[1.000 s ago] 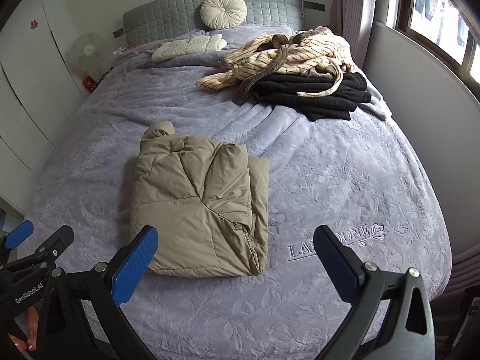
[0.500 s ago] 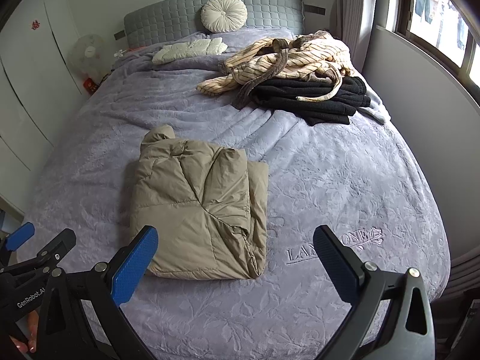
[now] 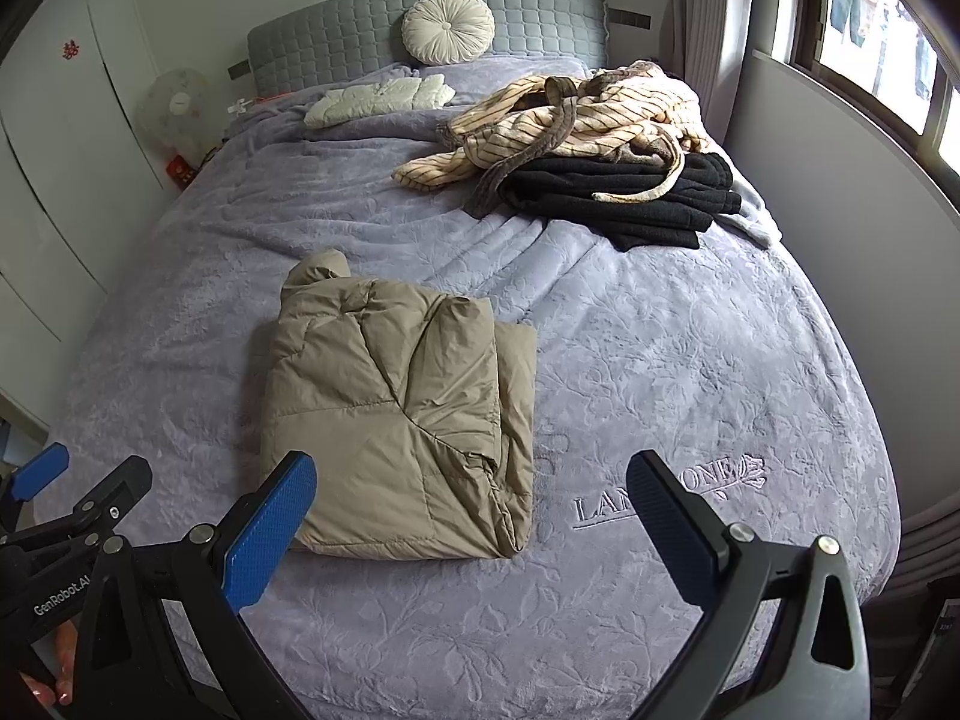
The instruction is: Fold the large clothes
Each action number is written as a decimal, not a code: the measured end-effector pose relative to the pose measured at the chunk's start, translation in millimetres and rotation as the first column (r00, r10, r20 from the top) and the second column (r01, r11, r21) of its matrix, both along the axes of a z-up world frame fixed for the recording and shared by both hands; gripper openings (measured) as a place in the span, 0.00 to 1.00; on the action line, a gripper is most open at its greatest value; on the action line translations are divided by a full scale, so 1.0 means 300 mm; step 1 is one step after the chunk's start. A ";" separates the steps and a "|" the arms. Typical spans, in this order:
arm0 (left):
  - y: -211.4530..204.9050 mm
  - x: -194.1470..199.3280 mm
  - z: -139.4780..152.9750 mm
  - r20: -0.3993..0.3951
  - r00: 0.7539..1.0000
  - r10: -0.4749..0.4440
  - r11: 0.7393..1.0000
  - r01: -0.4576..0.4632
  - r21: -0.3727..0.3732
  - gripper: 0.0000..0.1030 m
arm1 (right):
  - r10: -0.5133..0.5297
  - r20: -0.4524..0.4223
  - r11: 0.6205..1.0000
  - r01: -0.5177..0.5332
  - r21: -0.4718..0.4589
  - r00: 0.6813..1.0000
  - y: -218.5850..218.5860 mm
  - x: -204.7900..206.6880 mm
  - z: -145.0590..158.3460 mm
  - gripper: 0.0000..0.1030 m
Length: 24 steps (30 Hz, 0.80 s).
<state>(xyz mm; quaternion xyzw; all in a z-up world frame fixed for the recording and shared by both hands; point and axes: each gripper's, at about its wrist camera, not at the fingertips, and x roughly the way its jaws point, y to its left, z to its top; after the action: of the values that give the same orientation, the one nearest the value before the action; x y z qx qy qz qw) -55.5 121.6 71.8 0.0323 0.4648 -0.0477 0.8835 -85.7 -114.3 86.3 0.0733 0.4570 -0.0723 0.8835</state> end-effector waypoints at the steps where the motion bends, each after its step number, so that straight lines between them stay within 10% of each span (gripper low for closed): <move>1: 0.000 0.000 0.000 -0.001 1.000 0.000 1.000 0.000 0.000 0.99 | 0.000 0.001 1.000 0.000 0.001 1.000 0.002 -0.001 -0.004 1.00; 24: -0.003 -0.002 -0.002 0.000 1.000 0.003 1.000 -0.003 0.002 0.99 | -0.003 -0.001 1.000 0.003 0.001 1.000 0.005 0.000 -0.001 1.00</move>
<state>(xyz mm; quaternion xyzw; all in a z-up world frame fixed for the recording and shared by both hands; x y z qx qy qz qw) -56.1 120.7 71.4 0.0324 0.4649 -0.0459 0.8836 -85.6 -112.9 86.1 0.0745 0.4573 -0.0736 0.8831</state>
